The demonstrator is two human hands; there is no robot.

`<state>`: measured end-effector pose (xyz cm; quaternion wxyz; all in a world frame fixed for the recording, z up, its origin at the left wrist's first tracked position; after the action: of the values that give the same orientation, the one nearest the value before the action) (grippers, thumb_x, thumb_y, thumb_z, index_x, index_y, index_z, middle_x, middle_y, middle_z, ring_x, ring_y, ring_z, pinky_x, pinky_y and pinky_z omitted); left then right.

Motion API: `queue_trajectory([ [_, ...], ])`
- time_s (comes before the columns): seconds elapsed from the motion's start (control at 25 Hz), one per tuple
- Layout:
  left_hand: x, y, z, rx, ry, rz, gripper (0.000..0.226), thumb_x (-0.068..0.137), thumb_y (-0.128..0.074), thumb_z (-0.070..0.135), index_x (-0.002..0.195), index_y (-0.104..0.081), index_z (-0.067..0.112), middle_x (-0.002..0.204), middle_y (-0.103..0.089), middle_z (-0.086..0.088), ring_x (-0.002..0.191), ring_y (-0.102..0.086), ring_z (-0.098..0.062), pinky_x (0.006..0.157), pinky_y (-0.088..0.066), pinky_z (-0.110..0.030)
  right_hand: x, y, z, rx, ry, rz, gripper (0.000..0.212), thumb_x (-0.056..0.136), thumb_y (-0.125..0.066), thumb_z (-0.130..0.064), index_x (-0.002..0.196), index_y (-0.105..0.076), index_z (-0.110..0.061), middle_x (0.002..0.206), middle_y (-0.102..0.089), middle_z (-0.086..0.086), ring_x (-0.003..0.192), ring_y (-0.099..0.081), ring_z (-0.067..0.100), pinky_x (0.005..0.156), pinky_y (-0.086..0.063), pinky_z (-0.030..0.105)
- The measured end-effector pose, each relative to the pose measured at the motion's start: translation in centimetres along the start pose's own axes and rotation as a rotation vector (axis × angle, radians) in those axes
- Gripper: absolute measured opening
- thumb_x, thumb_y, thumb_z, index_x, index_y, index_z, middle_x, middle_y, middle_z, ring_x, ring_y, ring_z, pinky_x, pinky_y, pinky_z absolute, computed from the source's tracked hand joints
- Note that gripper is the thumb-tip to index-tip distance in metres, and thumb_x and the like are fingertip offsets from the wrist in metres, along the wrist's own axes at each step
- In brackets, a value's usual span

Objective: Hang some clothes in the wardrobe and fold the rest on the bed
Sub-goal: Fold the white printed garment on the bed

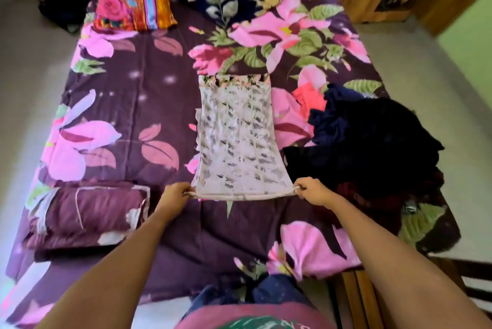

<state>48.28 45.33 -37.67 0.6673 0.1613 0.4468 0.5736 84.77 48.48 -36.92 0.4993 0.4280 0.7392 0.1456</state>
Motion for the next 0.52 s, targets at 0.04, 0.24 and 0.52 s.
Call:
queue_trajectory([
  [0.04, -0.9, -1.8, -1.0, 0.024, 0.024, -0.056, 0.009, 0.077, -0.065, -0.002, 0.083, -0.071, 0.001, 0.086, -0.070, -0.018, 0.089, -0.064, -0.031, 0.075, -0.044, -0.035, -0.4, -1.5, 1.1, -0.010, -0.027, -0.049, 0.012, 0.092, -0.051, -0.003, 0.088, -0.063, -0.007, 0.078, -0.060, 0.010, 0.071, -0.057, 0.020, 0.063, -0.044, 0.026],
  [0.24, -4.8, -9.2, -6.5, 0.245, 0.178, -0.433, 0.014, 0.081, -0.063, 0.013, 0.093, -0.070, 0.016, 0.100, -0.068, -0.005, 0.101, -0.060, -0.026, 0.085, -0.047, -0.034, -2.3, -8.9, 4.9, -0.180, -0.087, -0.356, 0.017, 0.090, -0.049, 0.000, 0.094, -0.064, -0.007, 0.085, -0.061, 0.007, 0.074, -0.059, 0.020, 0.066, -0.052, 0.028],
  [0.52, -8.2, -14.8, -8.5, 0.302, 0.284, -0.929, 0.012, 0.081, -0.064, 0.001, 0.087, -0.068, 0.011, 0.075, -0.065, -0.004, 0.059, -0.054, -0.008, 0.046, -0.042, -0.017, -4.5, -15.8, 7.9, -0.203, -0.339, -0.811, 0.016, 0.091, -0.043, -0.002, 0.099, -0.053, -0.013, 0.086, -0.062, 0.008, 0.056, -0.055, 0.014, 0.044, -0.039, 0.024],
])
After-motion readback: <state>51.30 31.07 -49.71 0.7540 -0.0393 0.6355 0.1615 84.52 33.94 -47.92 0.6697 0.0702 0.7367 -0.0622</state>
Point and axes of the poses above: each hand's wrist, its own x-axis towards the middle knuckle, its own y-axis out of the back of the hand, z = x × y, the point moved 4 cm from there along x, towards the middle knuckle
